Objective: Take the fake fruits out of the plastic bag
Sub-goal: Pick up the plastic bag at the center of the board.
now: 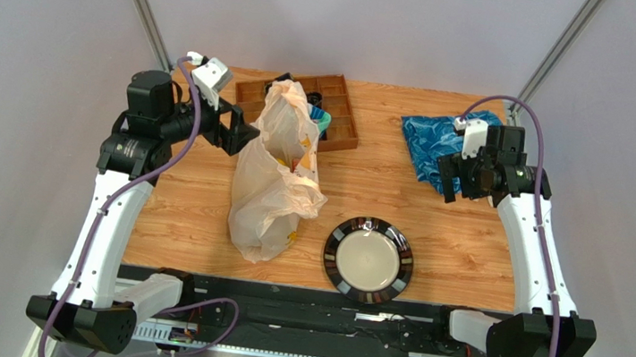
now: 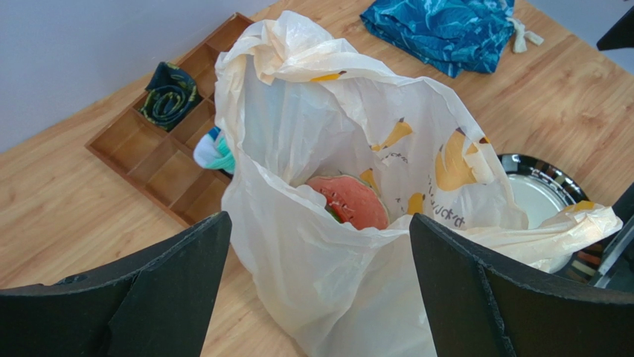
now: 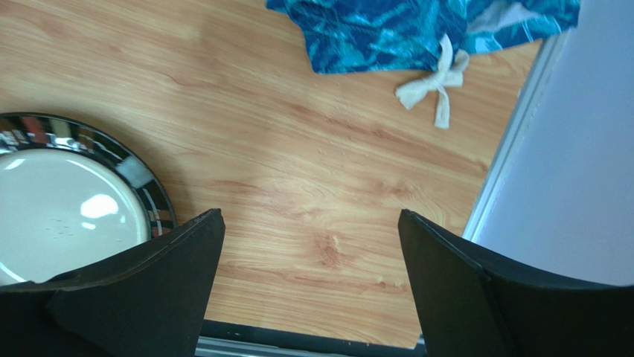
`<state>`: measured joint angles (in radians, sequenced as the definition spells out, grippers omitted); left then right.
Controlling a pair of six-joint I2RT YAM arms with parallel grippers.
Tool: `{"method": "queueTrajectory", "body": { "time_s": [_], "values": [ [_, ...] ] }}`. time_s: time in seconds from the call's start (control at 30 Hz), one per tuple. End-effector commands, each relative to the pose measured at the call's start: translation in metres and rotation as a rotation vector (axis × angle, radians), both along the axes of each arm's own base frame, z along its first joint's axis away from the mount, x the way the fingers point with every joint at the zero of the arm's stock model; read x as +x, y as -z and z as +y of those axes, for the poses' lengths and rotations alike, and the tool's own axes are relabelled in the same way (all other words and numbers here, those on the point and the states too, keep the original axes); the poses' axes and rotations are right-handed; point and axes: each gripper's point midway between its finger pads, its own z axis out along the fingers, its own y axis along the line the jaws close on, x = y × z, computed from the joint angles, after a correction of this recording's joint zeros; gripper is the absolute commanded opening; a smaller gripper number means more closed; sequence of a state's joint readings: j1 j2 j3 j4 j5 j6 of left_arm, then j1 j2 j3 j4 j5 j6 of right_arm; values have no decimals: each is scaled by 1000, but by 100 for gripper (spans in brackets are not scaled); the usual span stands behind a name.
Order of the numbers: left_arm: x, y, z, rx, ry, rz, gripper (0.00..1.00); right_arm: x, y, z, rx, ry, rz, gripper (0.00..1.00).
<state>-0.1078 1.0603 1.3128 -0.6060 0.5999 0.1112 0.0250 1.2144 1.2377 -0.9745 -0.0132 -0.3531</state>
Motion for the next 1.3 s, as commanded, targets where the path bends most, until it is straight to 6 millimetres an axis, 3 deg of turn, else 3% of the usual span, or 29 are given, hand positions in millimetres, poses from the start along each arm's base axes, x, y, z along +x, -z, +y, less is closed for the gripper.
{"method": "queueTrajectory", "body": {
  "time_s": [0.0,0.03,0.1,0.13,0.17,0.23,0.3,0.33,0.37,0.43,0.47,0.53,0.57,0.67,0.73,0.77,0.87,0.93,1.0,1.07,1.13,1.27],
  "values": [
    [10,-27,-1,74,20,-89,99,12,-50,51,190,-220,-63,93],
    [13,-41,-1,103,32,-140,99,5,-55,62,208,-308,-48,96],
    [22,-36,-3,153,66,-119,98,-4,-78,104,295,-495,-73,97],
    [28,-47,-1,185,70,-160,97,-5,-78,116,292,-537,-58,98],
    [41,-38,-2,205,71,-132,97,-13,-80,142,284,-635,-52,98],
    [56,-52,0,254,75,-186,97,-14,-89,169,296,-716,-61,97],
    [76,-44,-2,311,99,-188,97,-21,-105,198,348,-770,-78,97],
    [80,-56,-4,325,110,-225,98,-22,-109,211,390,-790,-64,97],
    [88,-48,-9,343,132,-205,98,-28,-115,221,425,-814,-60,97],
    [99,-56,-12,390,143,-248,99,-34,-122,233,480,-851,-59,96],
    [103,-40,-22,406,186,-206,99,-36,-123,237,493,-858,-58,96],
    [104,-40,-34,453,260,-225,99,-37,-120,243,534,-844,-36,96],
    [100,-15,-46,482,325,-155,99,-38,-118,244,551,-832,-17,96],
    [106,17,-65,601,408,-146,96,-43,-116,249,603,-814,17,96],
    [119,32,-68,662,383,-143,94,-47,-116,252,629,-811,37,96],
    [129,38,-79,676,379,-164,94,-49,-116,253,636,-812,48,96],
    [154,52,-77,737,280,-136,89,-57,-115,257,643,-824,62,96],
    [163,45,-71,734,203,-115,68,-65,-117,260,644,-844,59,96],
    [159,46,-69,712,188,-75,47,-77,-122,270,643,-909,53,96],
    [152,35,-70,673,178,-82,38,-85,-119,281,613,-973,48,96],
    [143,37,-75,622,189,-48,26,-84,-122,291,581,-1020,20,95],
    [121,39,-76,564,204,32,3,-79,-98,323,436,-1104,-10,93]
  ]
}}
